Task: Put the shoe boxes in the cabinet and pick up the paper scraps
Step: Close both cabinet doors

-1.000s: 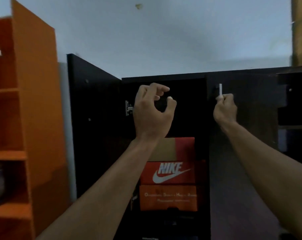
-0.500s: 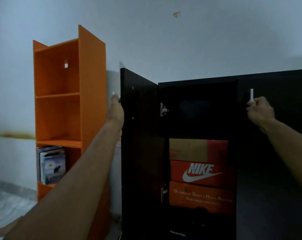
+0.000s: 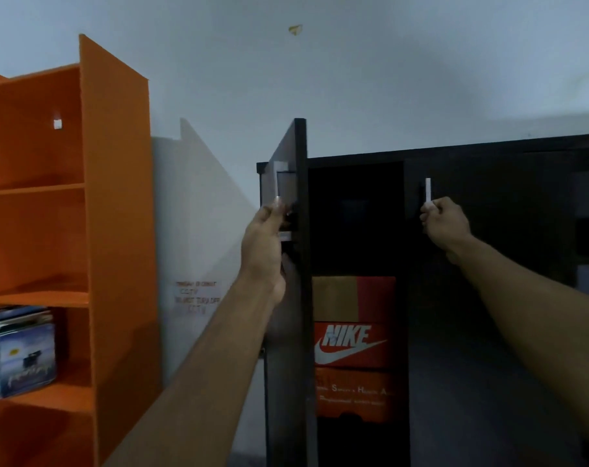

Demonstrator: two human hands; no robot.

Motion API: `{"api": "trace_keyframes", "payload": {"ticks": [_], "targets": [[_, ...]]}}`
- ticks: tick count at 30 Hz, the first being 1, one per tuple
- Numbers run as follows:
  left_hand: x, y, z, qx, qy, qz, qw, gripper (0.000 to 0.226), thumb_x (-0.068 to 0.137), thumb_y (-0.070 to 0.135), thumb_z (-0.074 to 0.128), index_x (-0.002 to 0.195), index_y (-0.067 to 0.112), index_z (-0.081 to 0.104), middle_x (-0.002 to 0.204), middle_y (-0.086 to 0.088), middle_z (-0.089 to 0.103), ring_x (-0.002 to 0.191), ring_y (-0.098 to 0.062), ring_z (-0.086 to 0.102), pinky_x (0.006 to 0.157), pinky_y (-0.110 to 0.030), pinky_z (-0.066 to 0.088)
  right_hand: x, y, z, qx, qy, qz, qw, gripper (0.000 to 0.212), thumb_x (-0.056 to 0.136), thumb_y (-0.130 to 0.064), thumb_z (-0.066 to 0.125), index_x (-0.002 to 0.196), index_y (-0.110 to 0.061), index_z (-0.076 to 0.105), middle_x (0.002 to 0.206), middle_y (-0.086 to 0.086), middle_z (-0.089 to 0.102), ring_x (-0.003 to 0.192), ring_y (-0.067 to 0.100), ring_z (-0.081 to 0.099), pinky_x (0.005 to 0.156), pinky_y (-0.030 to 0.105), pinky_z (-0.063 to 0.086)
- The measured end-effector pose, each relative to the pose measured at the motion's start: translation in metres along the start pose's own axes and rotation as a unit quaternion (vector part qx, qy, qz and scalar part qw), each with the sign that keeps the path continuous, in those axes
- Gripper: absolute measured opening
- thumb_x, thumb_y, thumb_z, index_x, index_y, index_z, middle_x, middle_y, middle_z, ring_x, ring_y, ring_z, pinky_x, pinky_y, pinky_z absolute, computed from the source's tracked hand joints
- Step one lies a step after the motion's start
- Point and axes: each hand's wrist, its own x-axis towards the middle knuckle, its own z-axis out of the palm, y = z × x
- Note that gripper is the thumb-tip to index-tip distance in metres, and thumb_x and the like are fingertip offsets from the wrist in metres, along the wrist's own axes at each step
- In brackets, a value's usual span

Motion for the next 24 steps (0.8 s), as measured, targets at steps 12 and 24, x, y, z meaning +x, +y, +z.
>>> {"api": "trace_keyframes", "payload": {"ticks": [12, 24], "targets": [[0.049, -0.073, 0.086, 0.14, -0.101, 0.018, 0.985, 0.026, 0.102, 0.041, 0.057, 0.1, 0.018, 0.068, 0.109, 0.002, 0.067, 0.106, -0.01, 0.062, 0.094, -0.032, 0.048, 0.025, 0.018, 0.008, -0.024, 0.015, -0.03, 0.999, 0.023, 0.108, -0.032, 0.043, 0.119, -0.016, 0.057, 0.121, 0.01, 0.064, 0.109, 0.024, 0.062, 0.085, 0.038, 0.05], [0.126, -0.143, 0.121, 0.257, -0.088, 0.006, 0.963, 0.012, 0.102, 0.03, 0.058, 0.112, 0.029, 0.064, 0.114, 0.002, 0.067, 0.111, -0.017, 0.06, 0.089, -0.031, 0.054, 0.046, 0.033, 0.025, -0.071, 0.092, -0.043, 0.992, 0.028, 0.108, -0.029, 0.044, 0.121, -0.01, 0.061, 0.118, 0.01, 0.067, 0.106, 0.025, 0.064, 0.087, 0.038, 0.052]]}}
